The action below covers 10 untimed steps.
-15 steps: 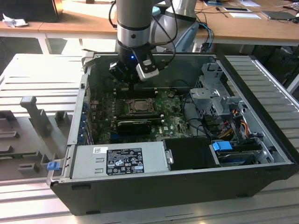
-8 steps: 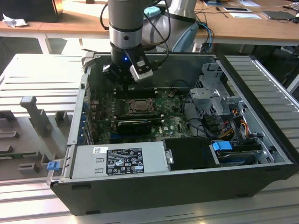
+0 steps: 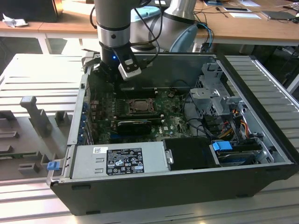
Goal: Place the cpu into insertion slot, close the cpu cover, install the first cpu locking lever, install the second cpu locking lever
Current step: 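Install the first cpu locking lever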
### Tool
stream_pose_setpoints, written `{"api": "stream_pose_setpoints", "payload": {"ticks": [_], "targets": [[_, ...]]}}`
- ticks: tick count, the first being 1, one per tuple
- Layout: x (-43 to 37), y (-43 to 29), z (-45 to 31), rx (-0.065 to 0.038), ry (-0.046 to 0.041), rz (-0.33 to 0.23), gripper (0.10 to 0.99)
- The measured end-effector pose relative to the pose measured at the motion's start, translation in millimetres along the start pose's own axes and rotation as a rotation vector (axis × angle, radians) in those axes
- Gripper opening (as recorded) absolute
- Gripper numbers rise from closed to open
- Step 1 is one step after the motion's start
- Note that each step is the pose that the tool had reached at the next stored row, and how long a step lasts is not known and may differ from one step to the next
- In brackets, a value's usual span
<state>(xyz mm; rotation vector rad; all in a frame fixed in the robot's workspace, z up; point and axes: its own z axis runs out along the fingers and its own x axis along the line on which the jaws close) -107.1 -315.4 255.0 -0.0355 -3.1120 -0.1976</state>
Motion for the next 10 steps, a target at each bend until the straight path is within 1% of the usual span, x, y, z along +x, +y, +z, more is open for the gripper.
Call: {"api": "stream_pose_setpoints", "payload": {"ticks": [5,7,10], "targets": [[-0.1,6.9,0.9,0.002,-0.0001,0.0,0.106],[-1.2,7.9,1.0,0.004,0.0,0.0,0.106],[-5.3,8.3,0.9,0.004,0.0,0.0,0.106]]}}
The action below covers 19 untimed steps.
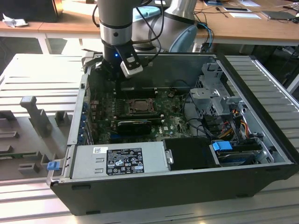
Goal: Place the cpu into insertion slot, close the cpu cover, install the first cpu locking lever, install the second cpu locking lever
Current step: 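Install the first cpu locking lever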
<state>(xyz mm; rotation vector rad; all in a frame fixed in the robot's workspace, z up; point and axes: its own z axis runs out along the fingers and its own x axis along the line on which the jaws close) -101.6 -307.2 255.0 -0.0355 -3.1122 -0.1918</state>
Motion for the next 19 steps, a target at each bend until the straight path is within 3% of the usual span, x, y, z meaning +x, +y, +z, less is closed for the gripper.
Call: {"api": "stream_pose_setpoints", "payload": {"ticks": [19], "targets": [[-11.6,0.3,-0.2,0.0,-0.0001,0.0,0.106]]}}
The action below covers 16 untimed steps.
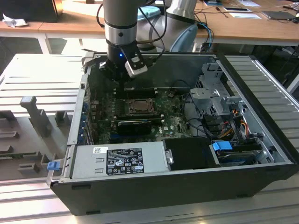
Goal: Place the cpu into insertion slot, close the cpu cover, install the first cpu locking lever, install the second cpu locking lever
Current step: 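Install the first cpu locking lever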
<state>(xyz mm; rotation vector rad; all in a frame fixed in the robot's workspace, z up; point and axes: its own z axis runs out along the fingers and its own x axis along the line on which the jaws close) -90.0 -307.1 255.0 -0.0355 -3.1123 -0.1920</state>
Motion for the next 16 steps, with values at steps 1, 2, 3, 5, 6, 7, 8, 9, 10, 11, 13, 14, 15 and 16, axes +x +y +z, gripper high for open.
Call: {"api": "stream_pose_setpoints", "payload": {"ticks": [1,2,3,5,6,7,8,9,10,11,13,14,15,16], "targets": [[-1.1,0.0,0.0,0.0,-0.0001,0.0,0.106],[-1.8,0.0,0.0,0.0,0.0,0.0,0.106],[-2.4,0.1,-0.1,0.0,0.0,0.0,0.106],[-6.1,0.1,-0.1,0.0,0.0,0.0,0.106],[-8.2,0.2,-0.2,0.0,0.0,0.0,0.106],[-9.9,0.2,-0.2,0.0,0.0,0.0,0.106],[-10.5,0.2,-0.2,0.0,0.0,0.0,0.106],[-11.2,0.3,-0.2,0.0,0.0,0.0,0.106],[-12.4,0.3,-0.3,0.0,0.0,0.0,0.106],[-13.7,0.3,-0.3,0.0,0.0,0.0,0.106],[-15.1,0.4,-0.3,0.0,0.0,0.0,0.106],[-16.8,0.4,-0.3,0.0,-0.0001,0.0,0.106],[-18.7,0.4,-0.4,0.0,0.0,0.0,0.106],[-21.3,0.5,-0.4,0.0,0.0,0.0,0.106]]}}
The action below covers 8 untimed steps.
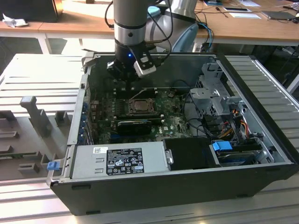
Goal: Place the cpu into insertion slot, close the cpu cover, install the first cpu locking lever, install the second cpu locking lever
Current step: 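Install the first cpu locking lever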
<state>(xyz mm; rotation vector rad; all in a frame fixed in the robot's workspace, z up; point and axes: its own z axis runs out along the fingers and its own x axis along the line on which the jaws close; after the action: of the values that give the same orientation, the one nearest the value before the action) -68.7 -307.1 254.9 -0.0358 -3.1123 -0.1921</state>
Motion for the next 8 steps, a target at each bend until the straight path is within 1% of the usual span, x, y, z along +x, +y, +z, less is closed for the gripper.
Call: {"api": "stream_pose_setpoints", "payload": {"ticks": [3,4,5,7,8], "targets": [[-4.9,0.1,0.1,0.0,0.0,0.0,0.106],[-7.6,0.1,0.2,0.0,0.0,0.0,0.106],[-12.1,0.2,0.4,0.0,0.0001,0.0,0.106],[-14.3,0.1,1.2,0.0,0.0001,-0.002,0.106],[-14.7,0.0,2.5,0.002,0.0,-0.009,0.106]]}}
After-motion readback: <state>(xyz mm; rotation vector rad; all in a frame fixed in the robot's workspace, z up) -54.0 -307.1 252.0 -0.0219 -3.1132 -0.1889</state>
